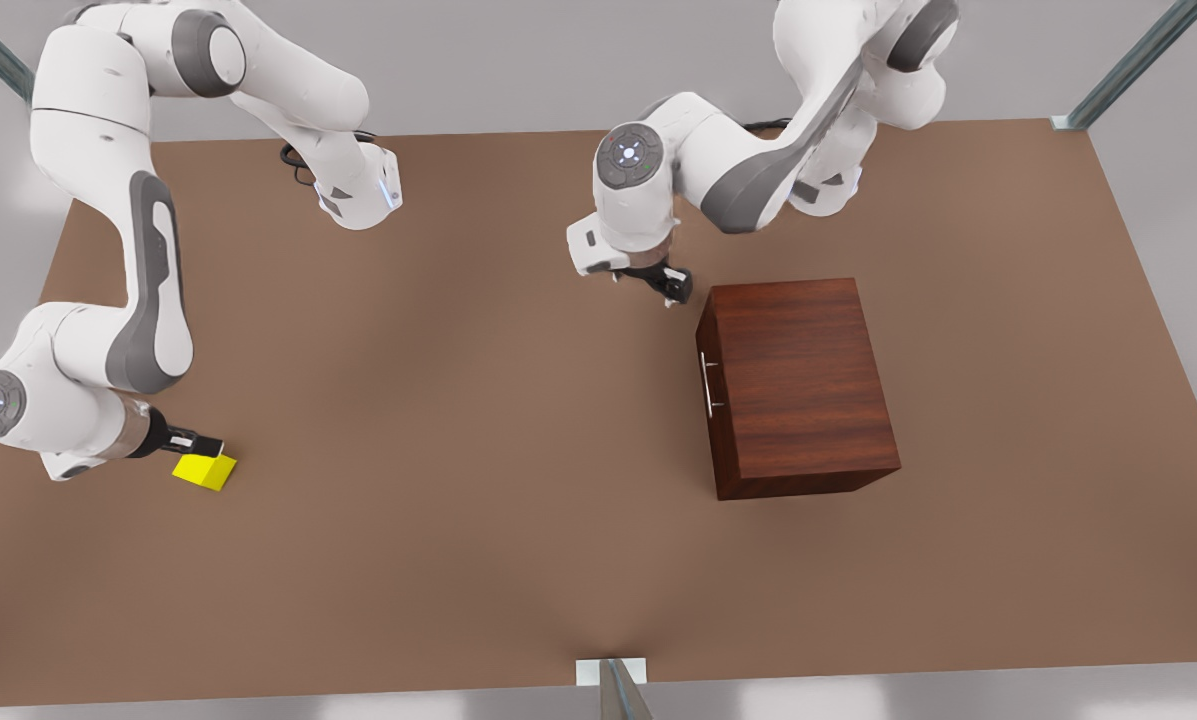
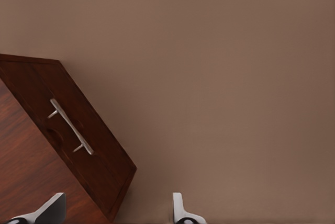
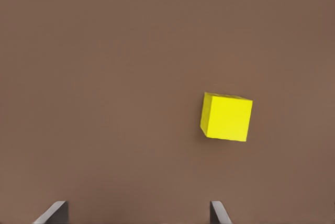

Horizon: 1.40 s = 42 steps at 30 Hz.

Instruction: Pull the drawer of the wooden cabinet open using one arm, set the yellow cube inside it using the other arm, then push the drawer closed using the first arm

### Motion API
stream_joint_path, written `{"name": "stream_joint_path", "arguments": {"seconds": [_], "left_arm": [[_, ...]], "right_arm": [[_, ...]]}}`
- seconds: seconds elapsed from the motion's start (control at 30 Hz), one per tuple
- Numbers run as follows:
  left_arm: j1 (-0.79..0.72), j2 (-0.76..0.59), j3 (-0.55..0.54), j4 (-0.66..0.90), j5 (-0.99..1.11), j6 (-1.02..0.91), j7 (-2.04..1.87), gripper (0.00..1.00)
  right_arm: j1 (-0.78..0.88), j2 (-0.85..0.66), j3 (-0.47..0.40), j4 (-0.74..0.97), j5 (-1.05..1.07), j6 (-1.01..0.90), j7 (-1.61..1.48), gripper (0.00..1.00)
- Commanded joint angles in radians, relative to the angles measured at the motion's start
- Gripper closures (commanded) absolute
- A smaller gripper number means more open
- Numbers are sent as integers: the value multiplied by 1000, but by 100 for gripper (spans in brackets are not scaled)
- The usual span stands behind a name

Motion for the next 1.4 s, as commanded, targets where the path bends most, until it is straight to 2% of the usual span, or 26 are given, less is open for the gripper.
{"name": "stream_joint_path", "arguments": {"seconds": [0.0,0.03,0.13,0.27,0.37,0.6,0.87,1.37], "left_arm": [[-23,40,3,14,37,22,-565,0],[-25,57,7,7,44,30,-571,0],[-8,157,112,53,42,151,-745,0],[12,203,137,53,63,213,-717,0],[3,232,138,46,197,197,-714,0],[-18,266,142,44,258,130,-662,0],[-25,310,143,38,350,82,-663,0],[-17,373,145,24,353,95,-663,0]], "right_arm": [[-2,40,0,16,-47,-1,-31,0],[-12,56,-3,16,-41,17,-41,0],[-66,114,-3,17,-17,79,-38,0],[-81,157,-3,18,21,137,-26,0],[-109,198,0,23,91,163,-28,0],[-141,222,3,-16,80,226,-66,0],[-144,235,5,-34,-74,226,-57,0],[-178,301,2,-39,-83,307,-49,0]]}}
